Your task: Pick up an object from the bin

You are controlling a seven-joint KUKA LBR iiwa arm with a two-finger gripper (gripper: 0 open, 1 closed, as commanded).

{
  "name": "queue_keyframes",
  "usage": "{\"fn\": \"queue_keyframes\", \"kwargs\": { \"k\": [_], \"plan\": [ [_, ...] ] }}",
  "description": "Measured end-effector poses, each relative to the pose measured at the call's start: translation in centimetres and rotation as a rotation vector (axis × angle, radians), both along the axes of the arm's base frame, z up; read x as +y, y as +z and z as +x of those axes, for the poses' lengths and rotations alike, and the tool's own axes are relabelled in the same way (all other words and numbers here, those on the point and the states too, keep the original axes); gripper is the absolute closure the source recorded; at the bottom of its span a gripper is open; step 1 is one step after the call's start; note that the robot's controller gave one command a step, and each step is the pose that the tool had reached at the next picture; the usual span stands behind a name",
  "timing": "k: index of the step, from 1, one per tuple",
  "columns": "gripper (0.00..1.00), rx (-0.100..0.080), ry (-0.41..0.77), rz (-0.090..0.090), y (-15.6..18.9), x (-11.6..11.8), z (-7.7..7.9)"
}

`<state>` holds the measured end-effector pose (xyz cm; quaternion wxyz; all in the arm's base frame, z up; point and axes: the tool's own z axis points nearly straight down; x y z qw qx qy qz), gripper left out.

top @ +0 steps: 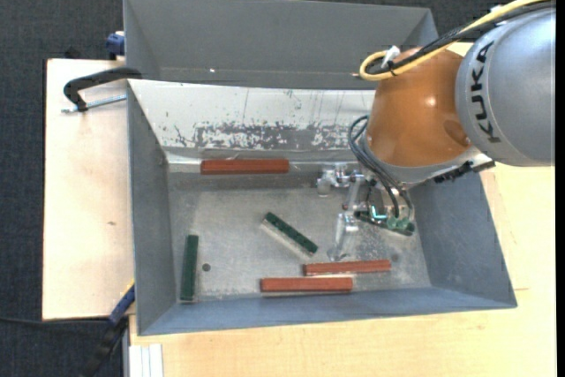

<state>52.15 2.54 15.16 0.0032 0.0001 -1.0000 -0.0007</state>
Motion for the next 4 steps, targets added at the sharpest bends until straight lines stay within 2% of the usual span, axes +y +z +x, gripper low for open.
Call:
{"fn": "queue_keyframes", "kwargs": {
  "k": [1, 2, 3, 4],
  "plan": [
    [0.0, -0.008, -0.001, 0.0, 0.4, 0.0, 0.2],
    [0.0, -0.015, -0.27, 0.0, -4.5, 3.1, 0.3],
    [0.0, -0.003, -0.327, -0.002, -7.4, 5.1, 0.0],
    [0.0, -0.01, -0.281, 0.0, -5.8, 4.7, -0.1]
  ]
}}
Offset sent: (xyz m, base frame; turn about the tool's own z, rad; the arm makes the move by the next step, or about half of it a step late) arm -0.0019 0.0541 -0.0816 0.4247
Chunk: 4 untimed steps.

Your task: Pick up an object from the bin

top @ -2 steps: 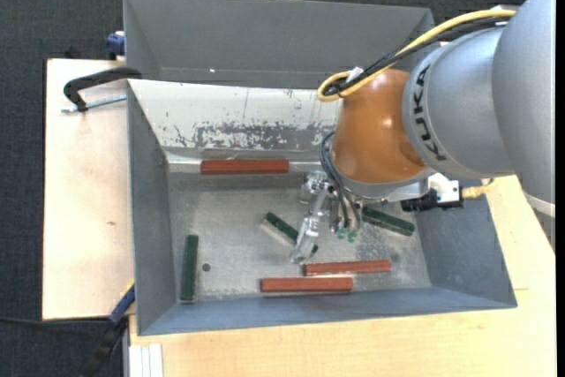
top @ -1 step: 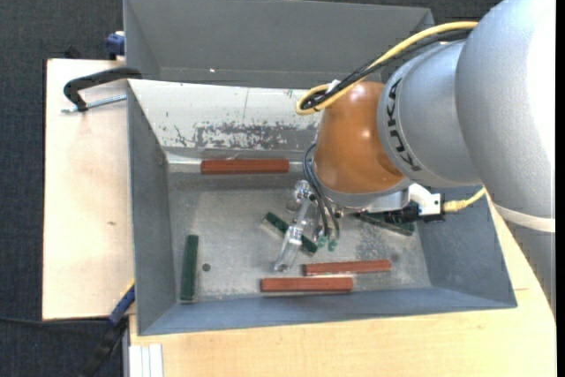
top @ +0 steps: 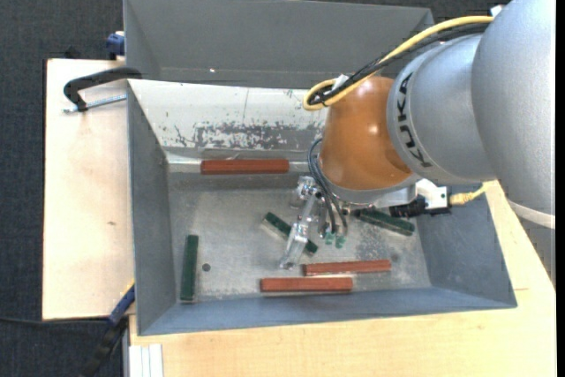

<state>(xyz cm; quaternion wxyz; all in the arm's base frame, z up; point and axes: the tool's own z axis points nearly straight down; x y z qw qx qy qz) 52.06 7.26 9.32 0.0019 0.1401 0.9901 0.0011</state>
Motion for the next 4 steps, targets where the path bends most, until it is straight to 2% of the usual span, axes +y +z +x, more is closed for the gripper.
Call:
{"fn": "queue_keyframes", "kwargs": {
  "k": [1, 2, 3, 4],
  "plan": [
    [0.0, 0.005, -0.061, 0.0, -1.5, 0.3, -0.2],
    [1.0, 0.006, -0.273, 0.0, -2.3, 0.4, -1.0],
    [1.0, 0.006, -0.273, 0.0, -2.3, 0.4, -1.0],
    [1.0, 0.003, -0.272, 0.001, 0.4, 0.4, -1.0]
  ]
}}
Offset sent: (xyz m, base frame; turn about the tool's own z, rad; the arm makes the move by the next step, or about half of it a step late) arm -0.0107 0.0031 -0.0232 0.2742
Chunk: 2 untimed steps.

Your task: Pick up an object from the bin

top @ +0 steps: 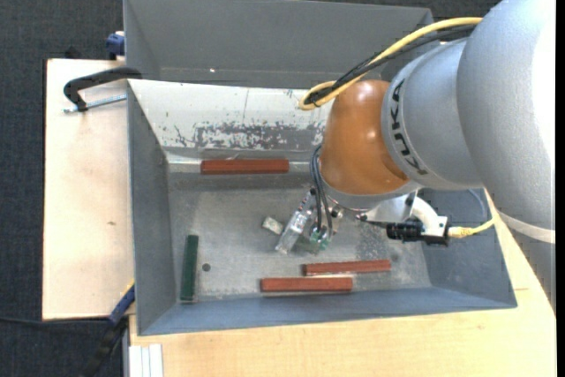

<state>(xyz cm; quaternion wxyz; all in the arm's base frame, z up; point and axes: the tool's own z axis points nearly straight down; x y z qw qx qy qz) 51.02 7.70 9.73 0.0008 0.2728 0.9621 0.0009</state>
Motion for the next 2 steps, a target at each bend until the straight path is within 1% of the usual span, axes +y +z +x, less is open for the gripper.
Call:
{"fn": "queue_keyframes", "kwargs": {
  "k": [1, 2],
  "plan": [
    [1.0, -0.004, 0.001, 0.001, 1.03, 0.04, 0.11],
    [1.0, -0.004, 0.001, 0.001, 1.05, 0.05, 0.12]
  ]
}}
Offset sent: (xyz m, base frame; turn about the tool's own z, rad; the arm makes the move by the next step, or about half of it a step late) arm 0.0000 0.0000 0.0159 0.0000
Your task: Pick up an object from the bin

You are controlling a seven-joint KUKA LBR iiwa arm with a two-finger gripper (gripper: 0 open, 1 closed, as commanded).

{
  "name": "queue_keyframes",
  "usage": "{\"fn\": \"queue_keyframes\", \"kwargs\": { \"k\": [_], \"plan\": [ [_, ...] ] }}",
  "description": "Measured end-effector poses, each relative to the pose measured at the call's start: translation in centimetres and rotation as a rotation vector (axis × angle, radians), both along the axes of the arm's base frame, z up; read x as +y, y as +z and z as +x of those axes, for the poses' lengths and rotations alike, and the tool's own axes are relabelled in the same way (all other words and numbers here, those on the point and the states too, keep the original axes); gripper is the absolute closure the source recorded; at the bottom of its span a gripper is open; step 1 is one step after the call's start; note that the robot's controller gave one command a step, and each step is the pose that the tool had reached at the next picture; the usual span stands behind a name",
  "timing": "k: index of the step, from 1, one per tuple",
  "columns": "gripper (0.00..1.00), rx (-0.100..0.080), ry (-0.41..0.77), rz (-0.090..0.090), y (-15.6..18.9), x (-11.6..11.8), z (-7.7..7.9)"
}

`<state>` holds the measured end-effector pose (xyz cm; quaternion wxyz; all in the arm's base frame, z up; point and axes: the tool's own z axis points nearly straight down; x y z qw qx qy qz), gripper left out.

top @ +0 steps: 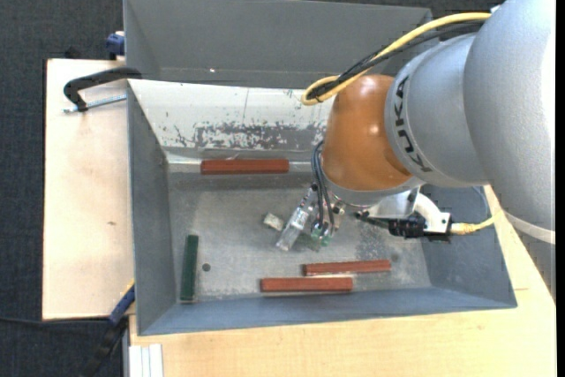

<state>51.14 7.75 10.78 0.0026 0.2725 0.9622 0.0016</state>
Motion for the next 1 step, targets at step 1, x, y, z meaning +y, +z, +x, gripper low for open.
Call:
{"fn": "queue_keyframes", "kwargs": {
  "k": [1],
  "plan": [
    [1.0, 0.005, 0.0, -0.001, 0.44, 0.0, -0.09]
  ]
}}
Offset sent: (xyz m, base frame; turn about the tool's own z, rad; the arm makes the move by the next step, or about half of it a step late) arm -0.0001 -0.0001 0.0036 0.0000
